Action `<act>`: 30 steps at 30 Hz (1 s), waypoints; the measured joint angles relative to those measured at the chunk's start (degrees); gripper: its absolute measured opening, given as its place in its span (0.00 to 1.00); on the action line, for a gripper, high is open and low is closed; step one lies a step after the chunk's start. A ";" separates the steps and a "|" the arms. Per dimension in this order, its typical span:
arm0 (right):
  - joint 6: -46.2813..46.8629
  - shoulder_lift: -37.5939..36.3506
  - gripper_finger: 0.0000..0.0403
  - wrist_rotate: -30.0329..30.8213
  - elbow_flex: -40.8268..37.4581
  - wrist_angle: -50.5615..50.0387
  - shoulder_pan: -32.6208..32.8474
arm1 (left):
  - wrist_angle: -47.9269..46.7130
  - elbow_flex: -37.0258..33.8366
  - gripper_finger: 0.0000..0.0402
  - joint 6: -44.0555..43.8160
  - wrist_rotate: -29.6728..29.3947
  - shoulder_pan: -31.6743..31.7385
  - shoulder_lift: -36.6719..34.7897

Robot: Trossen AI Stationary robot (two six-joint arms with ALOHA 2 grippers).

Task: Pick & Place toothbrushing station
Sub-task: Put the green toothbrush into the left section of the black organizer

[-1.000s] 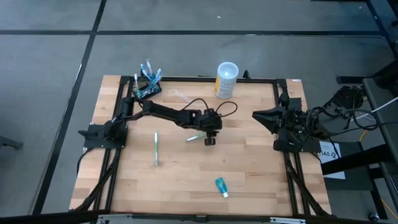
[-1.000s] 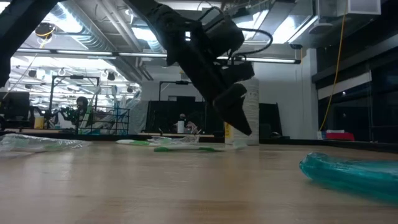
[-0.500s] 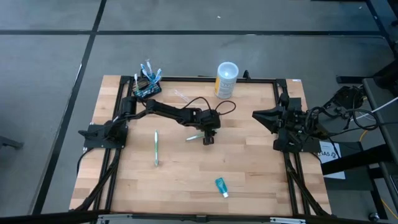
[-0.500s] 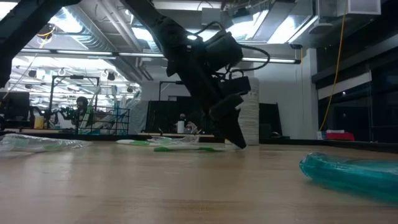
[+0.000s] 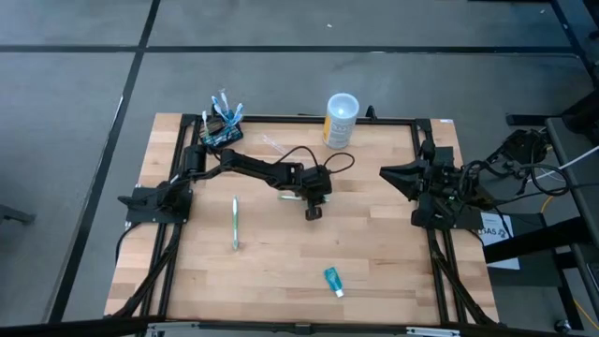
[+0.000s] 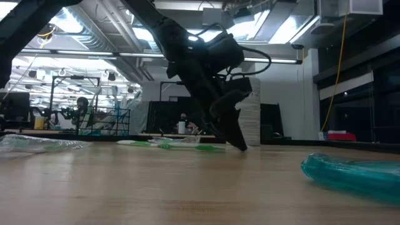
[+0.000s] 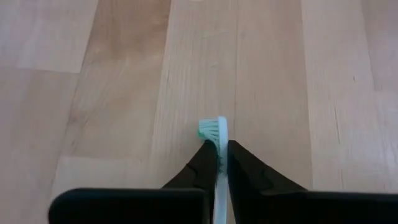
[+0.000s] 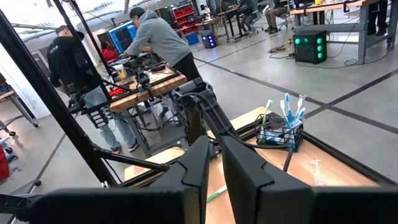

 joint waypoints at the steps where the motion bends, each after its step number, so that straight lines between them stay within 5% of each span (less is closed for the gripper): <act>1: 0.00 0.00 0.12 0.00 0.00 0.00 0.00 | 0.12 0.00 0.04 0.00 -0.11 0.00 0.00; 11: 0.14 0.00 0.12 -0.20 0.00 0.07 0.00 | 2.03 -0.09 0.04 -3.51 -1.81 0.96 -4.68; 19: -0.07 0.00 0.12 0.94 0.00 0.00 2.34 | 0.74 -1.58 0.04 -2.43 -21.33 4.60 -20.95; 23: -0.52 0.00 0.12 4.45 0.00 -0.09 4.13 | 2.52 -10.98 0.04 -3.33 -31.50 8.48 -30.24; 30: -2.00 0.00 0.12 11.31 0.00 0.41 7.08 | 20.16 -34.86 0.04 -10.82 -48.74 14.75 -50.11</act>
